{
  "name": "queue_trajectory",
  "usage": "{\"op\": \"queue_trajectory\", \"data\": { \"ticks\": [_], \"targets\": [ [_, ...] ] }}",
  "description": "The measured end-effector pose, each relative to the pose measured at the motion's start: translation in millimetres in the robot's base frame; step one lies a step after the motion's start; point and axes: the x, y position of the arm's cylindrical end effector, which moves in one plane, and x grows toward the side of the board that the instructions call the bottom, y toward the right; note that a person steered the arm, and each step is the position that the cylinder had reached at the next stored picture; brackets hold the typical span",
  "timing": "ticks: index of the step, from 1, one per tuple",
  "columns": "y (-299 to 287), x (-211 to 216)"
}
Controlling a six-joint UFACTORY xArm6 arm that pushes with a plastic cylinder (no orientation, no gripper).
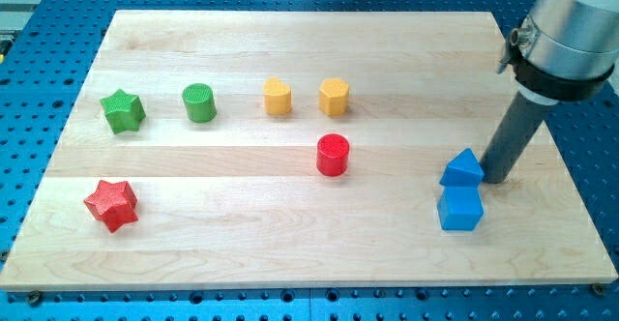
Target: Keep red circle above triangle
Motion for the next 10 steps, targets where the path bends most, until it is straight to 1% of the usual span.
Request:
{"op": "queue_trajectory", "data": {
  "ticks": [1, 3, 4, 5, 6, 7, 8, 9, 10],
  "targets": [
    [-5, -12],
    [-25, -19],
    [-21, -54],
    [-96, -45],
    [-172, 38],
    [-222, 44],
    [-182, -9],
    [-178, -31],
    [-191, -44]
  ]
}}
